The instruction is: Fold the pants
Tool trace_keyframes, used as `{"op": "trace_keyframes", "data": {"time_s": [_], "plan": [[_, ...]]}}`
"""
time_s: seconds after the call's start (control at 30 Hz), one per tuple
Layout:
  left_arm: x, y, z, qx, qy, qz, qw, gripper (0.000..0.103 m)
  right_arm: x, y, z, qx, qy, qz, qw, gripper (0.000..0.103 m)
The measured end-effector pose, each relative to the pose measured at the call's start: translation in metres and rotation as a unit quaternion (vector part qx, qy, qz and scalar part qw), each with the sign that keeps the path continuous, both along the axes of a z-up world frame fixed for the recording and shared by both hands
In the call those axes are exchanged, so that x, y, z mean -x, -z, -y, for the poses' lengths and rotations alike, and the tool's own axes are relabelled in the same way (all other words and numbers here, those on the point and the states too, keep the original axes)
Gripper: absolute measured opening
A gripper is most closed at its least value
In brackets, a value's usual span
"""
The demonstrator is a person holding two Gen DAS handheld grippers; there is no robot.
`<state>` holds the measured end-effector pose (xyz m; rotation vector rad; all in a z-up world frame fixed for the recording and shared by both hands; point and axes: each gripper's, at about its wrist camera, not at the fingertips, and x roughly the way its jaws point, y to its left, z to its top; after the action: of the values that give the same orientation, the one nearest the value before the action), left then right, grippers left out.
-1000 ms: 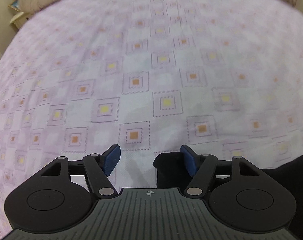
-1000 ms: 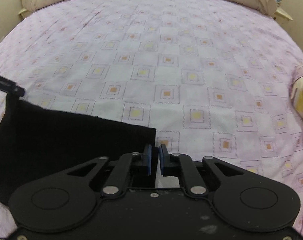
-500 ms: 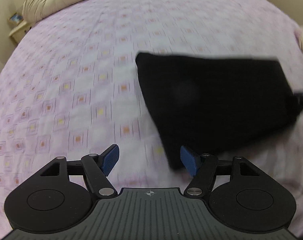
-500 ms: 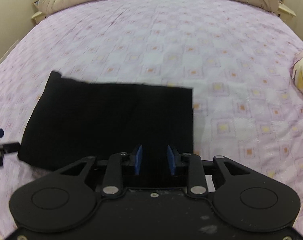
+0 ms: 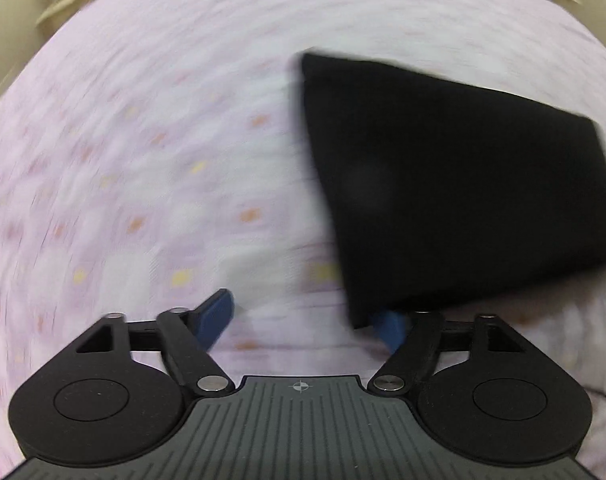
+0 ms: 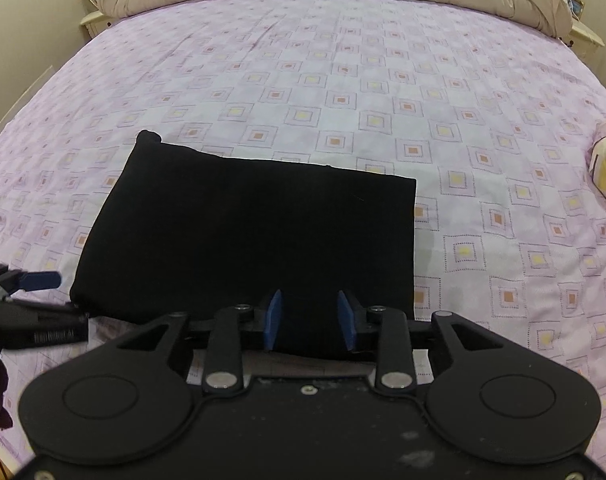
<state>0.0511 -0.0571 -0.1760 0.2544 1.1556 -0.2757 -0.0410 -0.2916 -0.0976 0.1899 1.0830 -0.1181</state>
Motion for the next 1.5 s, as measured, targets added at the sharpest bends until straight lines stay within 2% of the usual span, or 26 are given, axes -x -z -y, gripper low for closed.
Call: {"op": "trace_keyframes", "data": {"time_s": [0.07,0.1,0.2,0.23,0.27,0.3,0.43,0.53,0.6,0.67,0.77,0.8,0.87,0.93,1.07,1.13,1.23,1.37,1.5], "plan": [[-0.005,0.006,-0.018,0.030,-0.034,-0.024,0.9987,0.091,-0.001,0.002,0.003,-0.001,0.006,-0.003,1.000,0.035],[-0.005,0.007,-0.023,0.036,-0.036,-0.027,0.9984,0.091,0.000,0.003,0.004,-0.002,0.009,-0.005,1.000,0.035],[0.000,0.002,-0.029,0.022,-0.030,-0.021,0.9991,0.091,-0.001,0.006,0.008,-0.002,0.016,-0.009,1.000,0.035],[0.001,0.002,-0.034,0.026,-0.041,-0.026,0.9985,0.090,-0.002,0.006,0.009,-0.002,0.019,-0.011,1.000,0.035],[0.000,0.004,-0.044,0.009,-0.064,-0.030,0.9974,0.084,-0.003,0.007,0.010,-0.003,0.023,-0.012,1.000,0.035],[0.002,0.004,-0.053,-0.001,-0.084,-0.031,0.9960,0.083,-0.004,0.008,0.012,-0.006,0.027,-0.014,1.000,0.035],[0.003,-0.013,-0.091,0.038,-0.135,-0.031,0.9896,0.079,-0.011,0.009,0.014,-0.014,0.034,-0.014,0.999,0.037],[0.001,-0.034,-0.089,0.077,-0.124,-0.009,0.9893,0.080,-0.017,0.011,0.015,-0.011,0.034,-0.010,0.999,0.047],[-0.007,-0.043,-0.075,0.109,-0.106,-0.001,0.9883,0.081,-0.021,0.013,0.018,-0.012,0.044,-0.010,0.999,0.048],[-0.018,-0.047,-0.054,0.136,-0.080,-0.001,0.9874,0.081,-0.024,0.016,0.024,-0.012,0.059,-0.012,0.998,0.059],[-0.027,-0.044,-0.026,0.151,-0.041,-0.014,0.9875,0.081,-0.026,0.020,0.035,-0.007,0.078,-0.016,0.997,0.064],[-0.031,-0.041,-0.018,0.150,-0.030,-0.017,0.9881,0.082,-0.027,0.022,0.041,-0.005,0.087,-0.018,0.996,0.066],[-0.037,-0.034,0.000,0.137,-0.006,-0.023,0.9903,0.086,-0.028,0.028,0.051,-0.012,0.100,-0.025,0.995,0.080],[-0.038,-0.028,0.012,0.123,0.012,-0.026,0.9920,0.089,-0.029,0.034,0.060,-0.030,0.110,-0.032,0.993,0.081],[-0.048,-0.001,0.028,0.099,0.035,-0.066,0.9923,0.091,-0.033,0.054,0.078,-0.067,0.121,-0.052,0.989,0.081],[-0.049,0.010,0.030,0.102,0.041,-0.073,0.9912,0.103,-0.036,0.065,0.084,-0.091,0.122,-0.058,0.987,0.081],[-0.047,0.011,0.035,0.088,0.050,-0.064,0.9928,0.103,-0.040,0.081,0.093,-0.129,0.123,-0.064,0.982,0.083],[-0.047,0.011,0.039,0.084,0.040,-0.060,0.9938,0.103,-0.046,0.088,0.096,-0.162,0.121,-0.050,0.978,0.103],[-0.049,0.012,0.041,0.079,0.033,-0.069,0.9940,0.103,-0.054,0.089,0.092,-0.167,0.085,-0.042,0.981,0.103]]}}
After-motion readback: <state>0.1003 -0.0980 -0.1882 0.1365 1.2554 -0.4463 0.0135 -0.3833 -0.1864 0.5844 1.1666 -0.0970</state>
